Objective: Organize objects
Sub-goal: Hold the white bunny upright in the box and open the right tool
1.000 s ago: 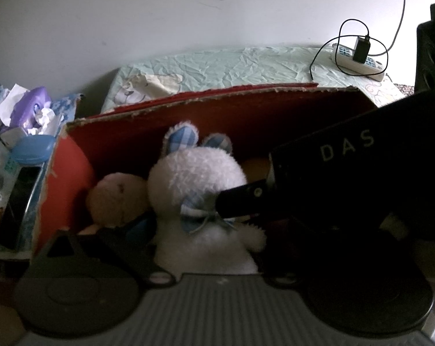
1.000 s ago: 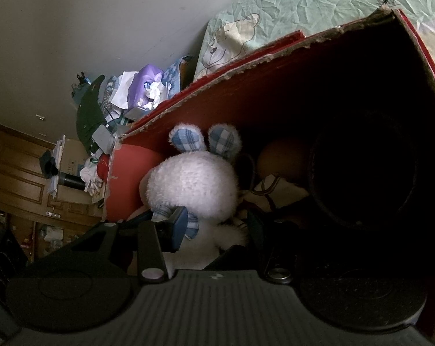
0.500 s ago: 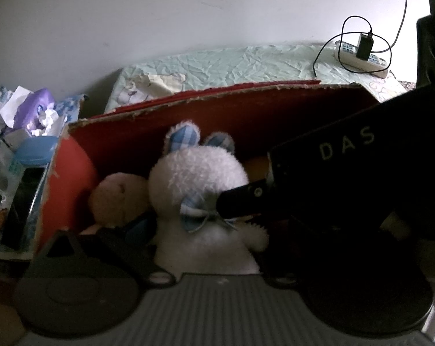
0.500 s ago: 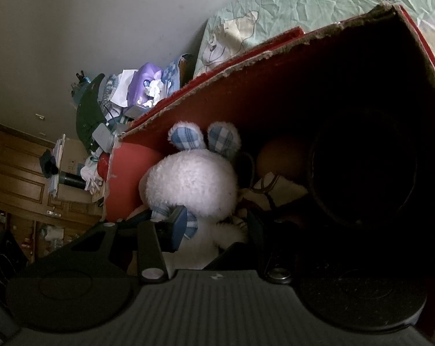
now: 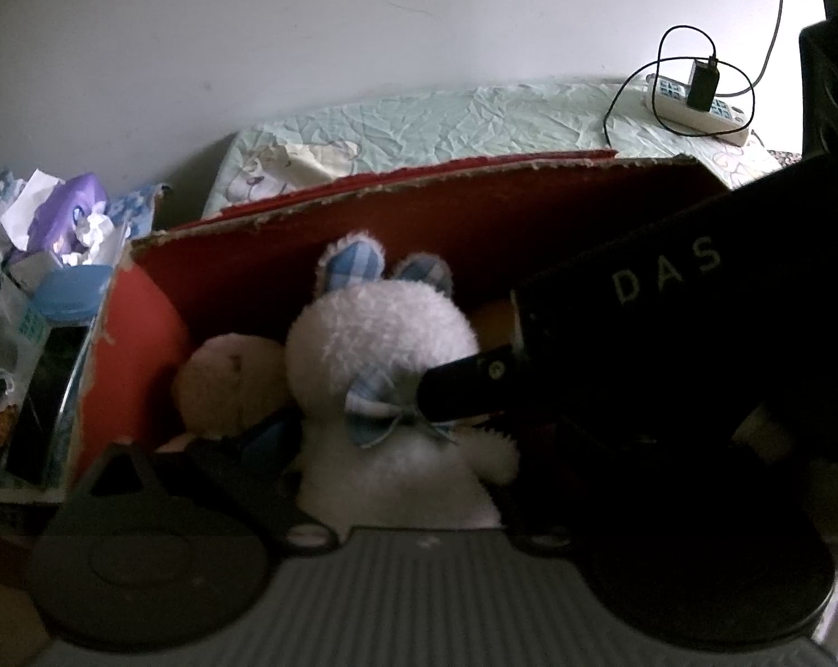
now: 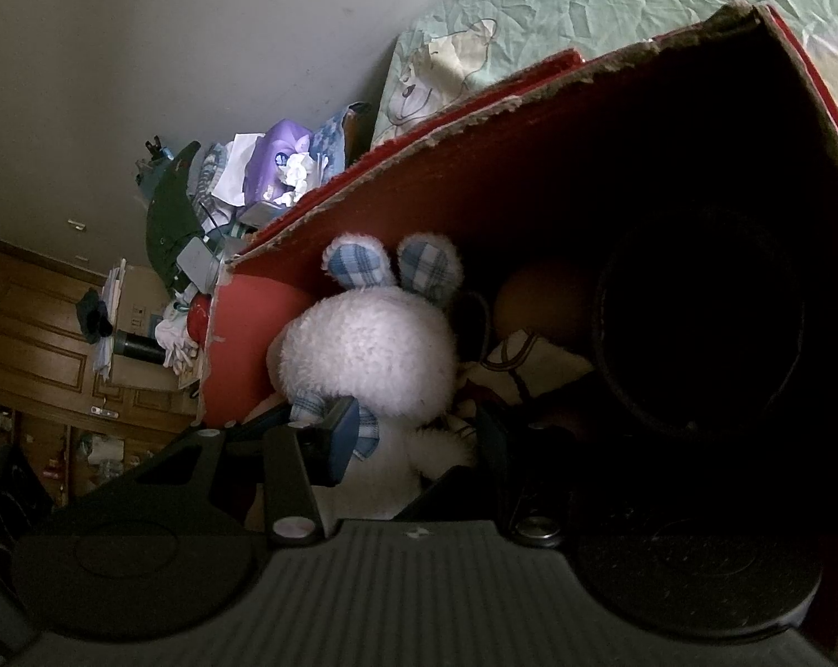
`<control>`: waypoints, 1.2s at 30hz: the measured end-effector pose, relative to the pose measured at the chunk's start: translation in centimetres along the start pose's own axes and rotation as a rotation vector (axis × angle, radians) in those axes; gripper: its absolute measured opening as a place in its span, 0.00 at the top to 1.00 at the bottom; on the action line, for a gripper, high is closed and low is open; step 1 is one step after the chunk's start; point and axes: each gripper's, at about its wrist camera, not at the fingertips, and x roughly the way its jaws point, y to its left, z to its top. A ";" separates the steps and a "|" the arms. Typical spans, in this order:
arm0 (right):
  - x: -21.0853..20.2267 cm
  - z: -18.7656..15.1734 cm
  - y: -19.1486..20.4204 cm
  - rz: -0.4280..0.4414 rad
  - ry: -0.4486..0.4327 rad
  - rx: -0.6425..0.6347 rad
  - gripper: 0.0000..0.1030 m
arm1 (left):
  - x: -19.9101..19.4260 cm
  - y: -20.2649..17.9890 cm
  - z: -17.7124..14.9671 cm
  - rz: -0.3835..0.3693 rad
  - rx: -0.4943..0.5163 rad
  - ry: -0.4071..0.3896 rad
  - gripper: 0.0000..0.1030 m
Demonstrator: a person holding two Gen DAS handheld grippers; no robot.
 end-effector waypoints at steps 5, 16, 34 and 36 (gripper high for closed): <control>0.0 -0.1 0.0 -0.001 0.000 0.001 0.51 | 0.1 -0.1 0.0 0.002 0.007 0.001 0.04; -0.1 -0.1 -0.3 -0.006 0.000 0.011 0.46 | 0.1 -0.1 0.0 0.000 0.008 0.001 0.04; -0.5 0.1 -0.4 -0.014 -0.013 0.011 0.45 | 0.0 -0.2 0.2 -0.006 0.013 0.002 0.03; -0.5 0.2 -0.4 -0.014 -0.016 0.013 0.45 | 0.0 -0.2 0.2 0.001 0.015 0.001 0.03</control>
